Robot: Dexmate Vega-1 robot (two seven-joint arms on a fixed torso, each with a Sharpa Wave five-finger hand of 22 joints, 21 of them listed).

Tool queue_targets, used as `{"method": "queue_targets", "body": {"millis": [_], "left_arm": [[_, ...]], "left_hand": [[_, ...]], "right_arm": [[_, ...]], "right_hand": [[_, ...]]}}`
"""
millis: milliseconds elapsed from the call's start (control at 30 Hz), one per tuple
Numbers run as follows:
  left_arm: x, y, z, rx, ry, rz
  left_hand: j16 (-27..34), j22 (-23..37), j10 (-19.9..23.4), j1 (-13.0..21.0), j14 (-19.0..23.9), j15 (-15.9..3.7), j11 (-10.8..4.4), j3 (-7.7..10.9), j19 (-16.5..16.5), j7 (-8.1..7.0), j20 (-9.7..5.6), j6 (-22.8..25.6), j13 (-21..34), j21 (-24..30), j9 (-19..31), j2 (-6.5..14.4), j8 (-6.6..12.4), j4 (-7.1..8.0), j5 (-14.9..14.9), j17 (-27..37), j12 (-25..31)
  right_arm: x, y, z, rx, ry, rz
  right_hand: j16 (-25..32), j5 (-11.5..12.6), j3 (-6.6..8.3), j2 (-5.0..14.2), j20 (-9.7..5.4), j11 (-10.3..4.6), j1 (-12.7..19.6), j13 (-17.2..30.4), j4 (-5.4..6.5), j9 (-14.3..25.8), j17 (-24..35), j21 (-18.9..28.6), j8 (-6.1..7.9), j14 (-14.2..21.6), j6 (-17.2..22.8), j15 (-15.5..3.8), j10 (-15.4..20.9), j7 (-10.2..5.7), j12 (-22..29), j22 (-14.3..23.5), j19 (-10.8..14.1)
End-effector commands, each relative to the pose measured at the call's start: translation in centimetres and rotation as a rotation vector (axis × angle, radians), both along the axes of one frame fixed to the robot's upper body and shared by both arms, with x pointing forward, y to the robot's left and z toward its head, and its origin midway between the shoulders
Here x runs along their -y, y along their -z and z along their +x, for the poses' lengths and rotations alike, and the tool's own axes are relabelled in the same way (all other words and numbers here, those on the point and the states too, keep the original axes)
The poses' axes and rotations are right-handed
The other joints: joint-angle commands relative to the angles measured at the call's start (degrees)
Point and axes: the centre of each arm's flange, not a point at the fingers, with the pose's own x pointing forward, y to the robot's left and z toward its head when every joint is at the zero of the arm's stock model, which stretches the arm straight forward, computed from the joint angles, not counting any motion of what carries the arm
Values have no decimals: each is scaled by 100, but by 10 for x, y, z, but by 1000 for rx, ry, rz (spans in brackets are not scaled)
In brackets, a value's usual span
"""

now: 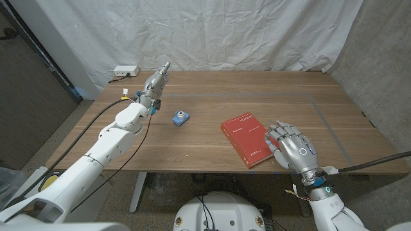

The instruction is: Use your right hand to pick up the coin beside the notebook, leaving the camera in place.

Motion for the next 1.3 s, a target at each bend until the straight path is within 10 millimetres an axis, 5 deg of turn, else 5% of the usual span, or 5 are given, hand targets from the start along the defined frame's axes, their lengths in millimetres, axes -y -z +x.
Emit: {"method": "queue_targets", "body": {"millis": [33,1300], "left_arm": [[-5,1,-1,-5,-2,-1],[-29,5,0,-9,-5,-4]], "left_hand": [[2,18,-17,77,-47,-13,7,-19,-38,5,-39,-42,8,22,13,1,19,-24,-1,8,5],[8,19,-15,89,-44,-20,-8,-39,-57,13,-67,-28,8,21,14,19,26,-28,-6,10,6]], "right_arm": [[-6,-24,-9,13,-22,4],[-17,-97,-42,99,-85,85]], "right_hand": [[-15,-19,52,32,-293,19,1,17,2,-5,18,39,7,55,709,-657,-25,-4,1,15,34],[-29,-85,116,-37,-205,69,-33,-1,-26,-197,-2,128,40,138,834,-529,153,-3,-11,7,54]]}}
